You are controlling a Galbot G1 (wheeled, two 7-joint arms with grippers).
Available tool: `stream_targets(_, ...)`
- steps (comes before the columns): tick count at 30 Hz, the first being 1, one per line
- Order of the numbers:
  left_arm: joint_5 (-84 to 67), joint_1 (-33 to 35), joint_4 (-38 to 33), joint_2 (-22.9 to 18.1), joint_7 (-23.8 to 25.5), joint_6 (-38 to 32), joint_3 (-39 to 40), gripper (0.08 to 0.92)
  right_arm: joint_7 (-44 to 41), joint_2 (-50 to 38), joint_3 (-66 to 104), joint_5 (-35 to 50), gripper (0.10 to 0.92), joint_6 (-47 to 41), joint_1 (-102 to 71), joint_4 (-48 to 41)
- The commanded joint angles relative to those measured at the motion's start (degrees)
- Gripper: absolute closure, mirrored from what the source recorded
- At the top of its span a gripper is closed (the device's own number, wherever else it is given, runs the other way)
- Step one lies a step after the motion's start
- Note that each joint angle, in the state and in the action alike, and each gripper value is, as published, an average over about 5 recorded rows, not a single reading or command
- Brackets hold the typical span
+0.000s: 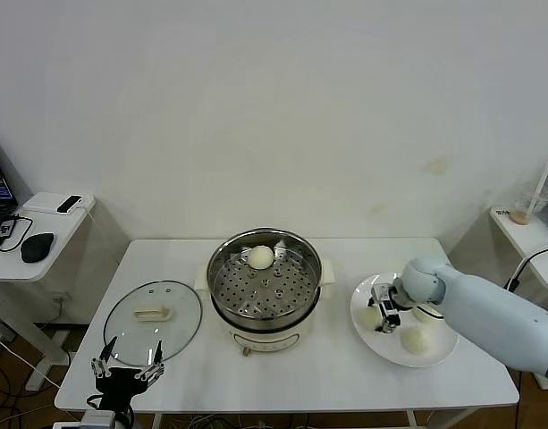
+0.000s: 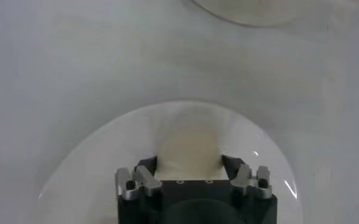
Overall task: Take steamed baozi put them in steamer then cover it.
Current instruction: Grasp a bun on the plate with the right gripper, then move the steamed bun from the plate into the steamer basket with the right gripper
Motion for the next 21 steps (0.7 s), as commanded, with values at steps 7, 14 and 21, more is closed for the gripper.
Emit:
stream_targets(7, -0.2, 0.1, -0.6, 0.3, -0.1, 0.0, -0.3, 0.177, -3.8, -3.7, -3.3, 3.9, 0.383, 0.3, 9.8, 3.3)
stream_targets(14, -0.5, 0.3, -1.3, 0.7, 0.0, 0.0, -0.5, 0.177, -4.3, -6.9, -7.1, 9.9, 0.382, -0.2, 22.0, 6.1)
stream_targets(21, -1.0, -0.5, -1.2, 1.3, 0.0, 0.1, -0.4, 0.177, -3.5, -3.3, -13.2, 16.9, 0.382, -1.6, 35.3, 6.9)
